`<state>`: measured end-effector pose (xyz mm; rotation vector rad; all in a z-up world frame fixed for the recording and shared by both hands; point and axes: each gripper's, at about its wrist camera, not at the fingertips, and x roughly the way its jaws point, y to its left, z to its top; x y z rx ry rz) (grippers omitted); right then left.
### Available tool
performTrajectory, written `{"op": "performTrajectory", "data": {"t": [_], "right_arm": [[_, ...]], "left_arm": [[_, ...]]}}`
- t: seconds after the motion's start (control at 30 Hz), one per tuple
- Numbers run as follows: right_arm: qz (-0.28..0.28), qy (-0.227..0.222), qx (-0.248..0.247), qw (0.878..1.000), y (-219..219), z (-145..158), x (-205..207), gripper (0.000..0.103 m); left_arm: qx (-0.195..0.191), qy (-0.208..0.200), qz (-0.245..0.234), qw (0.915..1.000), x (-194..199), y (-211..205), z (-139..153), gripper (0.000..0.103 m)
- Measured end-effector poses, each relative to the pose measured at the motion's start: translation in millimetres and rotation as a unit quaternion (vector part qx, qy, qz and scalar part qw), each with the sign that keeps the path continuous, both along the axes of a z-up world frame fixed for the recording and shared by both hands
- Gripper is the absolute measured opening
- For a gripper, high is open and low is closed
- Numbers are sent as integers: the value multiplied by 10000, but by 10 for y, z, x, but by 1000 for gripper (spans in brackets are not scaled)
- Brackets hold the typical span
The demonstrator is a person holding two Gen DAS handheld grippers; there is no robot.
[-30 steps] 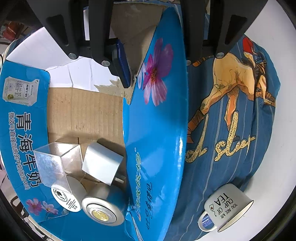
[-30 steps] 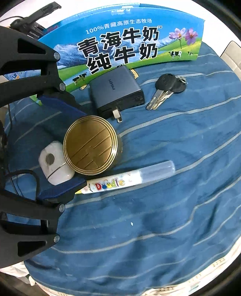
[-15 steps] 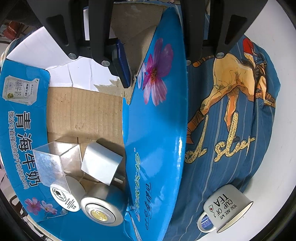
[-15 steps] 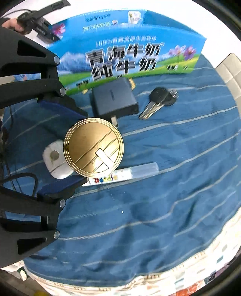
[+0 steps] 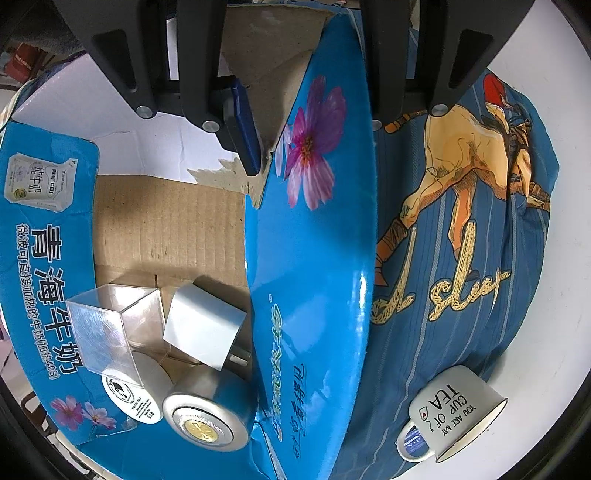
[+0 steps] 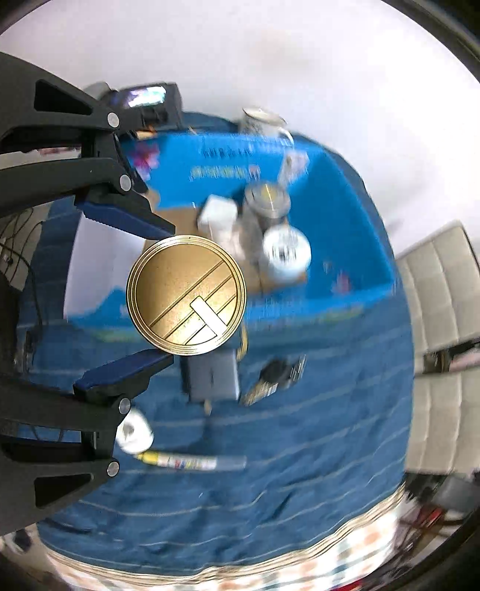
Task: Organize rigid objects
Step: 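Lower the gold tin into the blue box beside the left tool and release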
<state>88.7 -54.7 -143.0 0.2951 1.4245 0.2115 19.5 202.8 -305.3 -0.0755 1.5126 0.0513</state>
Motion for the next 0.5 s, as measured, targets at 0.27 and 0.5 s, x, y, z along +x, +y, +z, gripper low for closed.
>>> {"op": "performTrajectory", "data": {"t": [0.27, 0.5], "right_arm": [[699, 377, 533, 9954, 639, -526, 197, 64], [585, 1319, 1639, 9759, 861, -1186, 300, 64]], "left_arm": [[-22, -17, 20, 10000, -19, 2, 4, 34], [-47, -17, 20, 10000, -33, 20, 3, 34]]}}
